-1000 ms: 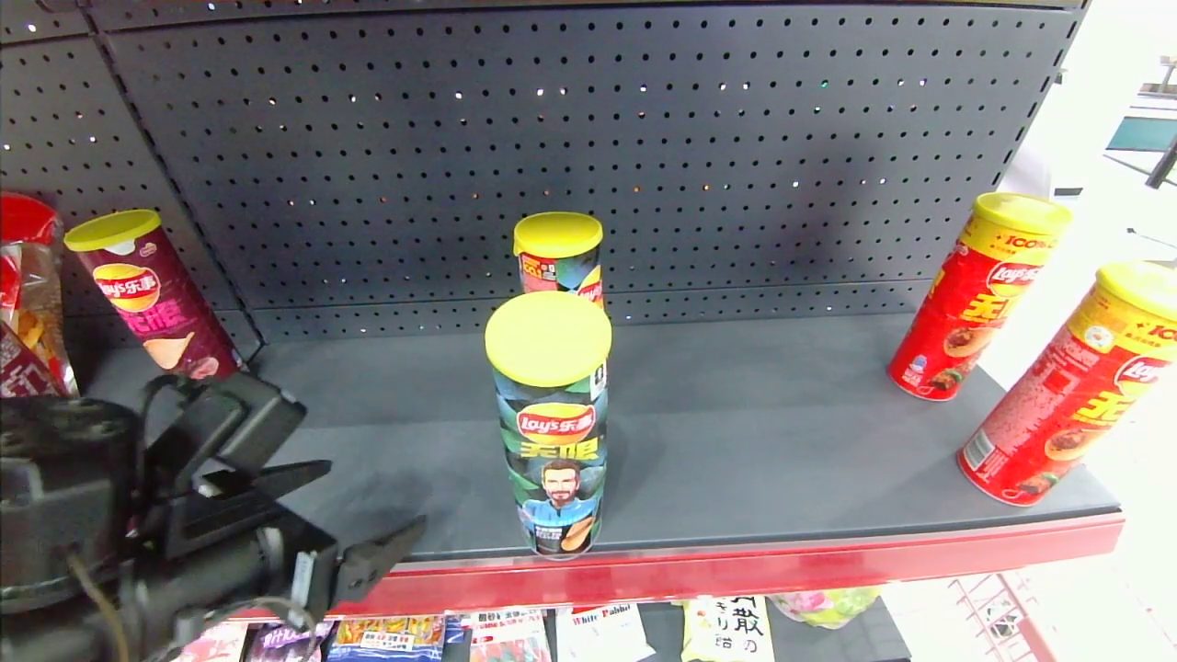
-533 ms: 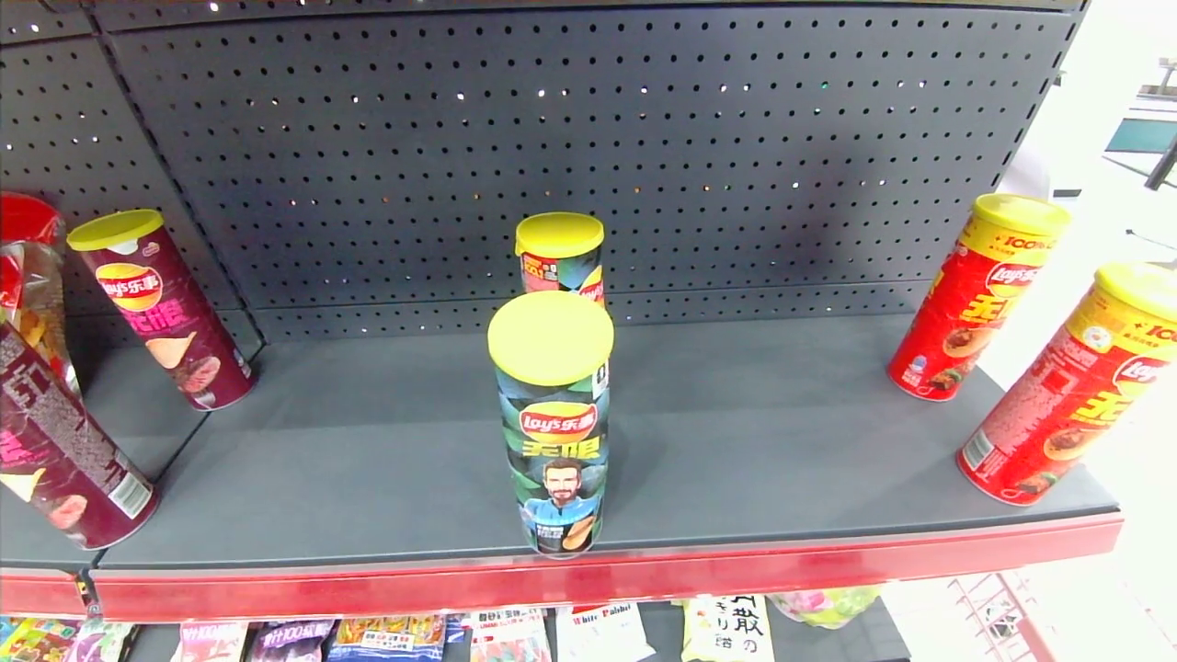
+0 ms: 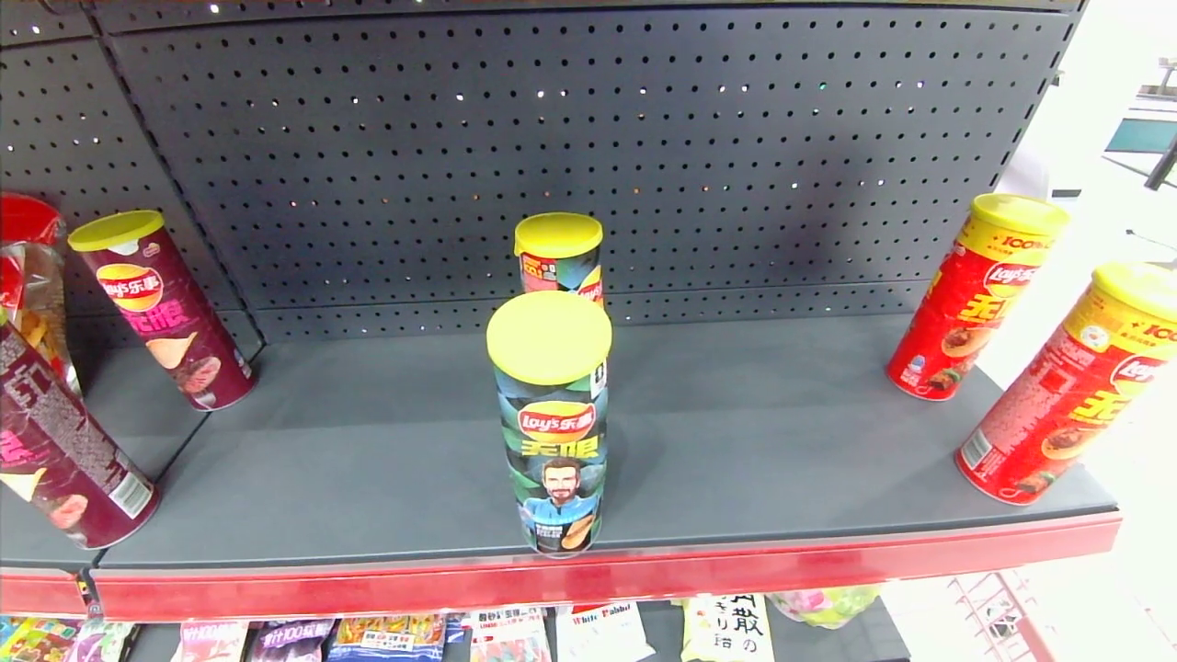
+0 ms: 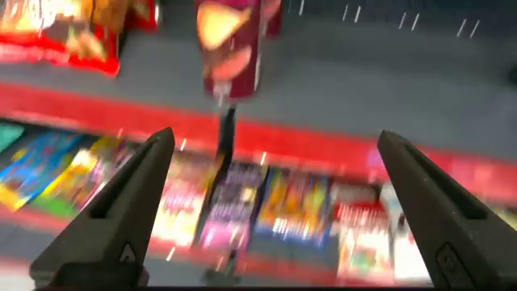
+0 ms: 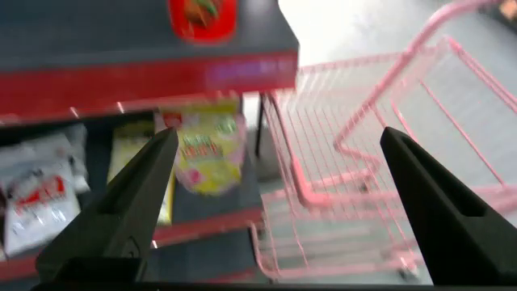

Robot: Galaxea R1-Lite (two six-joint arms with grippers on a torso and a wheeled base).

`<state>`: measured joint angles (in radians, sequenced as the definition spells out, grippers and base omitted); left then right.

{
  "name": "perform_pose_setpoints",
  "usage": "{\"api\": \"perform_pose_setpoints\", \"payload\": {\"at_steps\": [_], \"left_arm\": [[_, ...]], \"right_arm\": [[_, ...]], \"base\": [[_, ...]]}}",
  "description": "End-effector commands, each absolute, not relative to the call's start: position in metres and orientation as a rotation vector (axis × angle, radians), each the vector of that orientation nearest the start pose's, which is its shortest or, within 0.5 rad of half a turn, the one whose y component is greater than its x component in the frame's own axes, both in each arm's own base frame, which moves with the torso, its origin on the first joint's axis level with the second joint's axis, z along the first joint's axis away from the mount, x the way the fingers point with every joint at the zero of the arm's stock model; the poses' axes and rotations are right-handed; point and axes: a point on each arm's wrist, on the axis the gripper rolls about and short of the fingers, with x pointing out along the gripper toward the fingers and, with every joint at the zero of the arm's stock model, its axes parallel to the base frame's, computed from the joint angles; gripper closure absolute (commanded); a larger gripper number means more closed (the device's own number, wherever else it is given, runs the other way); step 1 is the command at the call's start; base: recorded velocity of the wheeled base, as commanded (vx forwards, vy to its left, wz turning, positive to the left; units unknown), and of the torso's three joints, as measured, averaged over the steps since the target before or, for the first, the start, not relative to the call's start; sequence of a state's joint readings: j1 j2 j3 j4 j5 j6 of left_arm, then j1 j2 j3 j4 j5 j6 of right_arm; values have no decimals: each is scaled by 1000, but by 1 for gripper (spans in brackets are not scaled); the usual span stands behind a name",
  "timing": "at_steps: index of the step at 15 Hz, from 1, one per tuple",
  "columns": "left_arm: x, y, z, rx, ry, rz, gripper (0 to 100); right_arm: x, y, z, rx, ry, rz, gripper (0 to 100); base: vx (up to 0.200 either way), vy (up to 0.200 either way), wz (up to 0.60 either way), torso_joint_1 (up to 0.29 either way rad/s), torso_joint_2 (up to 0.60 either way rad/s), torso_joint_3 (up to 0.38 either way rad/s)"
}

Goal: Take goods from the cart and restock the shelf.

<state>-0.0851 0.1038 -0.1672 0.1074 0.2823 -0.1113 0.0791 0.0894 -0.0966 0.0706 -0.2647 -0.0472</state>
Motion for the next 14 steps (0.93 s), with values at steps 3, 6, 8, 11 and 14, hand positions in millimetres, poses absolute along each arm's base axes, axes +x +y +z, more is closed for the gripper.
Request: {"api": "perform_pose_setpoints", "payload": {"at_steps": [3, 6, 8, 11, 14], "left_arm": [[-16, 6, 82, -112, 48, 109, 0], [-15, 2, 84, -110, 30, -37, 0], [-16, 4, 82, -82, 53, 36, 0], [-17, 4, 81, -92, 48, 177, 0], [-23, 3, 79, -92, -29, 131, 0]], "right_arm": [[-15, -2, 83, -46, 41, 24, 0], [-15, -2, 81, 3, 57, 37, 0], [-15, -2, 79, 1, 75, 38, 0], [-15, -2, 77, 6, 95, 42, 0], [-15, -2, 77, -8, 93, 52, 0]], "base": [[0, 0, 0, 0, 0, 0], [0, 0, 0, 0, 0, 0], [0, 0, 0, 0, 0, 0], [0, 0, 0, 0, 0, 0], [0, 0, 0, 0, 0, 0]]}}
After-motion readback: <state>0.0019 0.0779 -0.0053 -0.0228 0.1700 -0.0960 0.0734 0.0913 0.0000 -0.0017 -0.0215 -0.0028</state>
